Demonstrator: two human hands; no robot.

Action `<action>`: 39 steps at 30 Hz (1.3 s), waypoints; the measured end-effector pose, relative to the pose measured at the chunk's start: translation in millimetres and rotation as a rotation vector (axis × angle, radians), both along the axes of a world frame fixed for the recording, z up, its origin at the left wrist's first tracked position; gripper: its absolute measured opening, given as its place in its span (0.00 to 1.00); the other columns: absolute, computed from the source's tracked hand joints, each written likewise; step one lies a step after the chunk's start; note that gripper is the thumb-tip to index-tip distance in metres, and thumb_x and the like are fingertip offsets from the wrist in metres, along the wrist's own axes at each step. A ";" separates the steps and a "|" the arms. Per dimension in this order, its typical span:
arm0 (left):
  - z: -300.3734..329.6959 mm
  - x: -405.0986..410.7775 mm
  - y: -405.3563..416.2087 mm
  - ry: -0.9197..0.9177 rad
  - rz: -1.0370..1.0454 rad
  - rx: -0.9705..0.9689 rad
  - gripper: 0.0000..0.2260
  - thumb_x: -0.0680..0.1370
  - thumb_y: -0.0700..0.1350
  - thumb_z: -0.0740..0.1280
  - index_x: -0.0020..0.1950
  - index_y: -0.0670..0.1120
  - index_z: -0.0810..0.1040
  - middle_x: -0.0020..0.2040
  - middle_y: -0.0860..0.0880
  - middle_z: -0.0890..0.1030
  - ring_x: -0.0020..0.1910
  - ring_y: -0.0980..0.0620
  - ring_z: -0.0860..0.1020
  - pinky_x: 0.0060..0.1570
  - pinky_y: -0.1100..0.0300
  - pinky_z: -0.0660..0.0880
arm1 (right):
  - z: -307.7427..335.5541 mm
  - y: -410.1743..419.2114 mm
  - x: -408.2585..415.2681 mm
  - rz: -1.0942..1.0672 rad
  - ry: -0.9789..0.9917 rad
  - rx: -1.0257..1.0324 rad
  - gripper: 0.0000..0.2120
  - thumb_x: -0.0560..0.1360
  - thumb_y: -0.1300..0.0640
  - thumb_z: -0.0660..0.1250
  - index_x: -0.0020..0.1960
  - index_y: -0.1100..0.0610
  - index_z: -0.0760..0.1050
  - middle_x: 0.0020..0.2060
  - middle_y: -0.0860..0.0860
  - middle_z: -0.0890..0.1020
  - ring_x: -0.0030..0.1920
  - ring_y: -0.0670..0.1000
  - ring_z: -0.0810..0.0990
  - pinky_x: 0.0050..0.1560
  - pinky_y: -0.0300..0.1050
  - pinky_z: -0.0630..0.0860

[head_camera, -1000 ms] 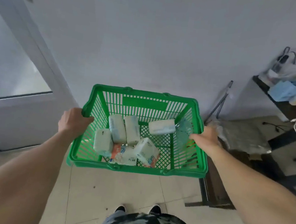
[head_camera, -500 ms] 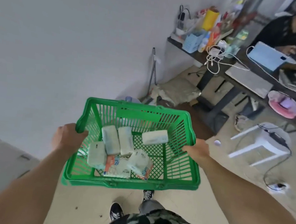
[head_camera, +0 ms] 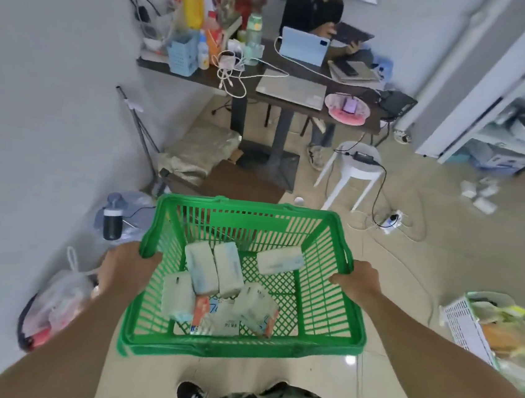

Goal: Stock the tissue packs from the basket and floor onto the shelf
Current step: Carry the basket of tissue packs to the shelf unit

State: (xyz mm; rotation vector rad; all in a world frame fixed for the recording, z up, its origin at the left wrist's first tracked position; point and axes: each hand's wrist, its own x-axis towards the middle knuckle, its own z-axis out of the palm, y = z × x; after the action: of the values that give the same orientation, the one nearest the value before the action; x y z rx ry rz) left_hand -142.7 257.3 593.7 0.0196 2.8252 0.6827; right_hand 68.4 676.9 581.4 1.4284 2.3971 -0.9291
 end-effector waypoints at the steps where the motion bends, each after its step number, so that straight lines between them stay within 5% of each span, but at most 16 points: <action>1: 2.9 5.0 16.7 -0.013 -0.021 0.006 0.18 0.76 0.55 0.73 0.31 0.46 0.76 0.28 0.47 0.78 0.29 0.45 0.78 0.32 0.56 0.75 | -0.6 9.8 14.1 -0.028 -0.002 0.001 0.13 0.69 0.53 0.82 0.43 0.55 0.79 0.38 0.54 0.84 0.41 0.55 0.85 0.46 0.52 0.85; 4: 9.2 18.5 68.8 -0.037 -0.087 0.020 0.18 0.76 0.55 0.73 0.33 0.46 0.75 0.32 0.45 0.79 0.33 0.42 0.79 0.34 0.54 0.74 | -1.2 38.9 55.7 -0.127 0.012 0.002 0.13 0.69 0.53 0.81 0.44 0.57 0.79 0.38 0.55 0.84 0.38 0.54 0.83 0.42 0.50 0.84; 8: 11.6 32.5 143.4 0.016 -0.189 0.013 0.20 0.75 0.54 0.75 0.31 0.45 0.74 0.27 0.48 0.74 0.26 0.50 0.71 0.27 0.59 0.63 | -4.4 78.1 115.0 -0.285 0.040 -0.031 0.13 0.69 0.55 0.81 0.47 0.58 0.81 0.42 0.58 0.86 0.43 0.59 0.86 0.50 0.59 0.87; 12: 3.2 39.3 208.2 0.018 -0.311 0.041 0.22 0.74 0.56 0.75 0.27 0.47 0.71 0.23 0.49 0.74 0.26 0.45 0.75 0.28 0.57 0.68 | -9.4 107.4 163.7 -0.434 0.071 -0.014 0.12 0.69 0.55 0.81 0.45 0.59 0.80 0.41 0.59 0.86 0.41 0.58 0.86 0.47 0.55 0.86; 16: 4.3 40.9 266.3 0.035 -0.394 0.047 0.18 0.72 0.56 0.77 0.29 0.47 0.77 0.24 0.52 0.75 0.26 0.52 0.72 0.31 0.56 0.68 | -10.0 124.2 198.0 -0.568 0.078 -0.014 0.12 0.70 0.56 0.80 0.47 0.59 0.80 0.41 0.59 0.85 0.44 0.60 0.86 0.48 0.58 0.87; 26: 5.4 20.7 405.7 0.001 -0.635 0.102 0.16 0.71 0.53 0.77 0.31 0.44 0.80 0.29 0.47 0.80 0.33 0.42 0.79 0.33 0.55 0.71 | -13.1 139.5 238.1 -0.890 0.096 -0.029 0.12 0.69 0.58 0.79 0.48 0.61 0.80 0.43 0.61 0.85 0.46 0.62 0.87 0.47 0.57 0.87; 32: 5.8 31.2 492.9 0.005 -0.855 0.113 0.13 0.75 0.51 0.75 0.38 0.42 0.83 0.34 0.42 0.83 0.37 0.41 0.80 0.38 0.50 0.78 | -17.6 149.5 266.8 -1.072 0.088 -0.031 0.11 0.69 0.57 0.78 0.46 0.59 0.78 0.36 0.55 0.79 0.34 0.55 0.78 0.34 0.44 0.76; 39: 0.6 60.1 593.1 0.044 -0.963 0.074 0.17 0.74 0.52 0.76 0.31 0.43 0.80 0.29 0.43 0.80 0.28 0.49 0.75 0.27 0.60 0.68 | -28.3 205.9 301.3 -1.201 0.120 -0.063 0.11 0.69 0.60 0.77 0.47 0.61 0.78 0.36 0.57 0.78 0.35 0.56 0.79 0.38 0.50 0.79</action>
State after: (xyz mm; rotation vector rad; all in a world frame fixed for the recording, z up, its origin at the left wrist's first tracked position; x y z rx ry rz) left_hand -82.5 850.4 594.3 1.2981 2.3754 0.5239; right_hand 369.8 882.8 553.2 2.8576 1.3378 -1.2546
